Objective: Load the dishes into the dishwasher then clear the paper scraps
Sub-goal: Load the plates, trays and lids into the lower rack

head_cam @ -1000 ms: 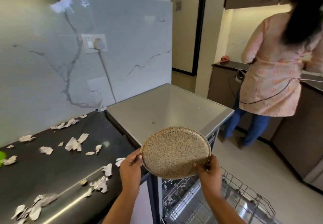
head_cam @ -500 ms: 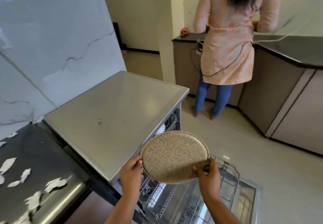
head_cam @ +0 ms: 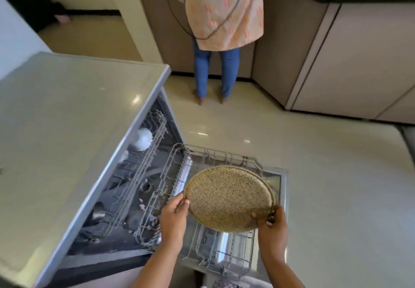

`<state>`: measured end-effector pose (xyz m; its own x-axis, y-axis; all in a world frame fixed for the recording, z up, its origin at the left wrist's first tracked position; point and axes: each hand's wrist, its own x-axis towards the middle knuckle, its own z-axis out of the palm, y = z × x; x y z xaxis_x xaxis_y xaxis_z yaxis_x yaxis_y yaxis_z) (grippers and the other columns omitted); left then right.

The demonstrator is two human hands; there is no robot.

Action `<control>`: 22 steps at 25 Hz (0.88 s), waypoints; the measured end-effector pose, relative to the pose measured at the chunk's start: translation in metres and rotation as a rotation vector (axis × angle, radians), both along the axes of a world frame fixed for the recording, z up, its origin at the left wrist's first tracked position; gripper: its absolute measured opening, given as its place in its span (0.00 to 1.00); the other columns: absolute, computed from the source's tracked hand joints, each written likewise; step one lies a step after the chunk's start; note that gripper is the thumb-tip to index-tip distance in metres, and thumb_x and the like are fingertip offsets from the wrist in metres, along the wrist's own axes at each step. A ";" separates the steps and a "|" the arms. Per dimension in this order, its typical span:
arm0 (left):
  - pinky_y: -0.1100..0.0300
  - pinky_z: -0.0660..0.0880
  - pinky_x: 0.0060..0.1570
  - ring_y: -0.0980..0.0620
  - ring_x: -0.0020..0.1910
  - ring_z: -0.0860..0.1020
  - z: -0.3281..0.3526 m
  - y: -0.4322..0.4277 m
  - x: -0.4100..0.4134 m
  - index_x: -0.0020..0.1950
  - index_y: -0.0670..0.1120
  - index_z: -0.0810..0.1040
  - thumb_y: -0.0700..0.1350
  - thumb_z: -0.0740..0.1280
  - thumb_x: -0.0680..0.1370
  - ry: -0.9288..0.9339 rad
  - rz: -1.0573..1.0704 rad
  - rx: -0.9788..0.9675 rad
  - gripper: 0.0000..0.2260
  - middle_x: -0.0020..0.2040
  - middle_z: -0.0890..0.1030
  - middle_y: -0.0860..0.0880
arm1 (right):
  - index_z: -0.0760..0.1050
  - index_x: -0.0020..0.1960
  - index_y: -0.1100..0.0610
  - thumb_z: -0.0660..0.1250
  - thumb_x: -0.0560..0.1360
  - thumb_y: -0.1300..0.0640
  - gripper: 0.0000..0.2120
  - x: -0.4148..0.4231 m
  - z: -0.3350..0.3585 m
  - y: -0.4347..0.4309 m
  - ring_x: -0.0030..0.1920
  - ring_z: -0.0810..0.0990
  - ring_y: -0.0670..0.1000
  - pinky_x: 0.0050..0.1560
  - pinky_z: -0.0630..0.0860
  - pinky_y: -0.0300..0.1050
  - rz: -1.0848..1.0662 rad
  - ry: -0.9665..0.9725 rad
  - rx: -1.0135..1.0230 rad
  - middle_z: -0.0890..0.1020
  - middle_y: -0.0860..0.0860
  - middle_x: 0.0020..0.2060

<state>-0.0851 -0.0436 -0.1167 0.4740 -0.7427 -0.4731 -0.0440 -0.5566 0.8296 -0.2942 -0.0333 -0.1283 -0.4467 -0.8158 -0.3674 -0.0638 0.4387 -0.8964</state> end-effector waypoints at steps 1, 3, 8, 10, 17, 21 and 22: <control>0.46 0.73 0.63 0.48 0.57 0.78 -0.017 -0.005 -0.004 0.65 0.42 0.75 0.39 0.67 0.77 0.018 -0.009 0.016 0.17 0.60 0.79 0.47 | 0.72 0.55 0.57 0.69 0.71 0.66 0.15 -0.003 -0.013 0.003 0.42 0.77 0.54 0.32 0.68 0.39 -0.018 0.008 0.027 0.80 0.53 0.43; 0.45 0.73 0.61 0.48 0.56 0.78 -0.048 -0.013 -0.011 0.64 0.44 0.76 0.42 0.68 0.76 0.047 -0.022 0.058 0.16 0.55 0.80 0.50 | 0.72 0.55 0.56 0.70 0.72 0.64 0.14 -0.006 -0.041 0.008 0.41 0.78 0.52 0.32 0.68 0.39 -0.046 0.026 0.065 0.80 0.53 0.43; 0.47 0.77 0.54 0.51 0.49 0.80 -0.125 -0.027 -0.020 0.40 0.68 0.81 0.63 0.67 0.65 0.136 -0.074 0.108 0.06 0.38 0.83 0.64 | 0.72 0.54 0.52 0.69 0.72 0.64 0.14 -0.005 -0.117 0.004 0.41 0.78 0.52 0.35 0.70 0.39 -0.125 0.073 0.140 0.80 0.53 0.42; 0.51 0.78 0.51 0.51 0.51 0.80 -0.157 -0.033 -0.019 0.42 0.67 0.81 0.61 0.67 0.69 0.174 -0.084 0.097 0.04 0.44 0.83 0.60 | 0.72 0.56 0.56 0.68 0.73 0.64 0.13 -0.004 -0.151 -0.004 0.41 0.77 0.52 0.36 0.70 0.39 -0.137 0.088 0.178 0.79 0.54 0.43; 0.57 0.74 0.59 0.51 0.61 0.75 -0.231 -0.099 -0.023 0.54 0.63 0.74 0.55 0.64 0.77 0.252 -0.212 0.008 0.06 0.56 0.77 0.58 | 0.73 0.50 0.55 0.68 0.73 0.64 0.09 -0.007 -0.223 -0.074 0.40 0.76 0.50 0.35 0.69 0.38 -0.189 0.100 0.119 0.78 0.48 0.38; 0.55 0.70 0.61 0.55 0.61 0.74 -0.250 -0.166 -0.032 0.51 0.71 0.70 0.61 0.61 0.72 0.173 -0.370 -0.111 0.09 0.55 0.75 0.64 | 0.73 0.48 0.55 0.68 0.73 0.64 0.07 -0.017 -0.242 -0.140 0.38 0.74 0.45 0.38 0.71 0.36 -0.227 0.139 0.000 0.77 0.48 0.39; 0.54 0.69 0.62 0.54 0.62 0.74 -0.256 -0.185 -0.033 0.52 0.71 0.70 0.62 0.61 0.72 0.154 -0.389 -0.136 0.09 0.57 0.75 0.61 | 0.73 0.47 0.53 0.67 0.73 0.63 0.08 -0.020 -0.244 -0.156 0.37 0.74 0.43 0.37 0.71 0.34 -0.233 0.150 -0.039 0.77 0.46 0.37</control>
